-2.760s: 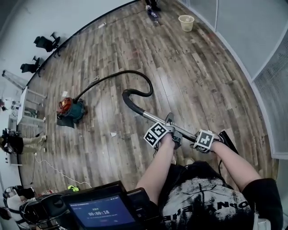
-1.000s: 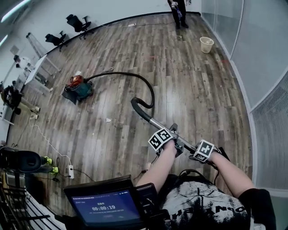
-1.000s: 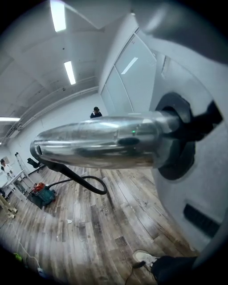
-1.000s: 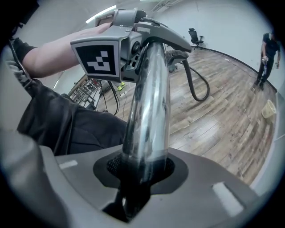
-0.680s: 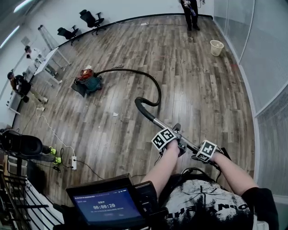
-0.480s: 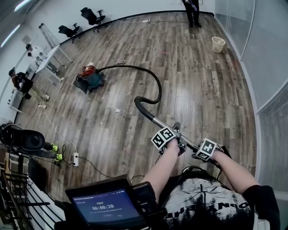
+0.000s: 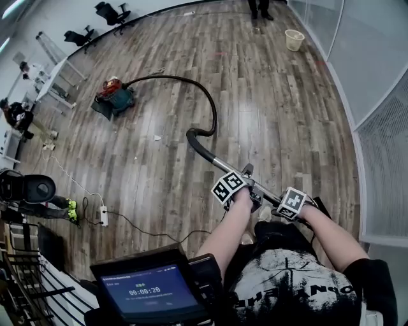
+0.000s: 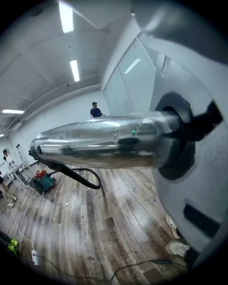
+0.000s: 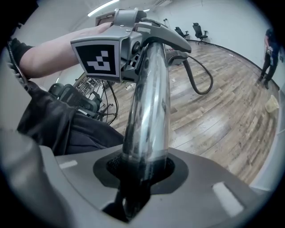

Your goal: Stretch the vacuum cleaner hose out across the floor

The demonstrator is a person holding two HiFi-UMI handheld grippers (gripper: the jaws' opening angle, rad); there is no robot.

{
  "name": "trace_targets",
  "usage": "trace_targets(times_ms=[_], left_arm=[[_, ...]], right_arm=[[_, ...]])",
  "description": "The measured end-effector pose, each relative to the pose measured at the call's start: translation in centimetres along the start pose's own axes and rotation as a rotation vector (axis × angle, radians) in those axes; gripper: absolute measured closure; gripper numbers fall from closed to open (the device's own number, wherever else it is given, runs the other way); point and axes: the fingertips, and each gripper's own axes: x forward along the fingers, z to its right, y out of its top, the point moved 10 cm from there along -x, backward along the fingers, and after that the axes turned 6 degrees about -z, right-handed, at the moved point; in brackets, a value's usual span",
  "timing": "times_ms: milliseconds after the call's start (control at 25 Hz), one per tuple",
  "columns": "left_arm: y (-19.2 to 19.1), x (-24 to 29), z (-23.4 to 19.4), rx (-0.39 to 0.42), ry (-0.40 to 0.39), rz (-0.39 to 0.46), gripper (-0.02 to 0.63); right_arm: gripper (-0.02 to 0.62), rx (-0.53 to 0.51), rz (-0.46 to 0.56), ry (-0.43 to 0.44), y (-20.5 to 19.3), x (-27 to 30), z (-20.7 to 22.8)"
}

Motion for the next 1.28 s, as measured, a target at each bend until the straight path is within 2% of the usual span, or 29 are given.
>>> trace_targets(times_ms=[240,440,640,840,1040,1280], left_arm=[[-4.2,-1.2,0.2,-0.015,0.002,-0.036,0.558],[-8.2,-0.5,1.6,-0.003,0.016,-0.026,0.558],[-13.9,0.3,2.7,-0.023,0.042,0.027,0.559],[-21.3,2.1,3.7,-0.061,0.051,0.086,0.560],[-26.6,3.2,4.3,-0.084,0.084,0.098,0.558],[-29.0,3.4,3.9,-0.080,0.103,0.078,0.558]], right_arm=[[0.480,0.032,-0.013,0.008,-3.7,-0.1,-2.9],[0.480,0.024,0.003,0.022,-7.9,-1.0,-3.1],[0.479,-0.025,-0.009,0.046,-13.6,-2.0,-2.7],[0.480,-0.090,-0.047,0.058,-21.1,-3.1,-1.4],[0.480,-0.109,-0.062,0.098,-26.5,-3.5,-1.2],[0.480,-0.090,-0.051,0.116,-28.9,-2.8,-1.9]])
